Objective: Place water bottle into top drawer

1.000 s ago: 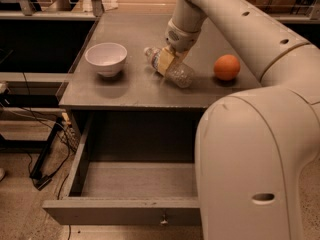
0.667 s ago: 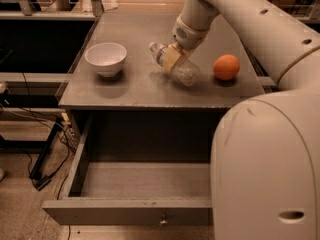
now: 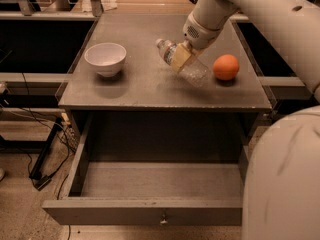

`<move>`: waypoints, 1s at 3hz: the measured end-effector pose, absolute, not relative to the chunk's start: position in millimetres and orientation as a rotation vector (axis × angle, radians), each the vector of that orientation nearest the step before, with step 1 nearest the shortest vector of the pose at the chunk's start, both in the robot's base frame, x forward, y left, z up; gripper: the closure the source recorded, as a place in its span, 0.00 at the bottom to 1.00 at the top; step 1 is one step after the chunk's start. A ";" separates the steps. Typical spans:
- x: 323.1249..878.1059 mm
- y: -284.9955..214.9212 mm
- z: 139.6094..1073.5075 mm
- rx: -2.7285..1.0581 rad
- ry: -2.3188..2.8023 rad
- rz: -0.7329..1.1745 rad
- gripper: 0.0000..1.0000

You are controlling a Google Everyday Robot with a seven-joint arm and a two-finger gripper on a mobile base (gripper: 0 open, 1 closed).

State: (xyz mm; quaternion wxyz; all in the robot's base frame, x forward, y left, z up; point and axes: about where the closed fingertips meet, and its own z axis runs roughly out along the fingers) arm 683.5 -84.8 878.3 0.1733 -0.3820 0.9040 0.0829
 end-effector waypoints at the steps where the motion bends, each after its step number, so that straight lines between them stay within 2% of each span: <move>1: 679.6 -82.8 893.4 -1.114 2.524 0.222 1.00; 2: 662.4 -91.6 911.9 -1.110 2.491 0.203 1.00; 3: 604.3 -103.6 894.1 -1.082 2.544 0.223 1.00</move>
Offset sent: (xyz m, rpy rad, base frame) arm -0.0481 -0.0219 0.0607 -0.0017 -0.1127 0.0276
